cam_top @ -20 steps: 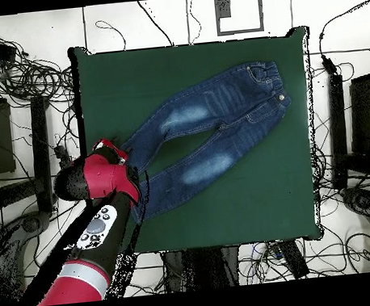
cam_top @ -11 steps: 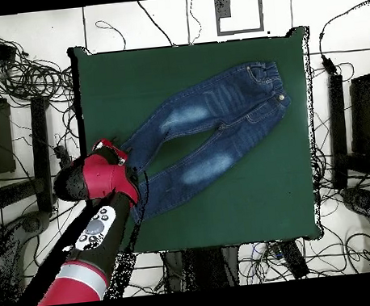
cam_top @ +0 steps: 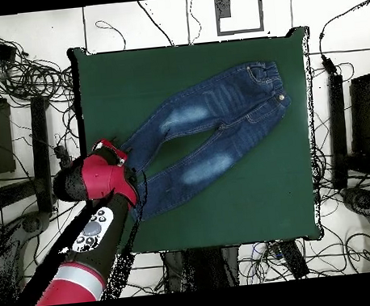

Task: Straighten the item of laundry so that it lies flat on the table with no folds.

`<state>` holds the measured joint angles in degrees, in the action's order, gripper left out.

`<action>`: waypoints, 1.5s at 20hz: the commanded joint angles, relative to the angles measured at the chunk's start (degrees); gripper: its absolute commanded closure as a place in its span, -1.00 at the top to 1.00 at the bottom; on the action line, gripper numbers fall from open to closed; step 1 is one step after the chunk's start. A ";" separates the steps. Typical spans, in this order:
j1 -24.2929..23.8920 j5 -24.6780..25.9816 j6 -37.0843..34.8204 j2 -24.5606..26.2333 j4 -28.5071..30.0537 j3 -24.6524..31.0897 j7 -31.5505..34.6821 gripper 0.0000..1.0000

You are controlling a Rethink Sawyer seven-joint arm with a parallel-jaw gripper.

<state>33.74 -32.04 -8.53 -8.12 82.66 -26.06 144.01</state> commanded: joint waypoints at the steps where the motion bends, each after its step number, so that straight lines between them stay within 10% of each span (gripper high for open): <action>1: 1.97 -5.39 -1.53 8.02 -3.36 8.61 13.08 1.00; 16: 3.01 -9.47 -3.08 7.29 -2.72 9.92 13.70 1.00; 30: 10.97 -22.86 -12.35 18.12 -18.08 -1.09 27.24 1.00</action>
<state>41.47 -47.41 -13.82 0.77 77.83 -37.31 146.24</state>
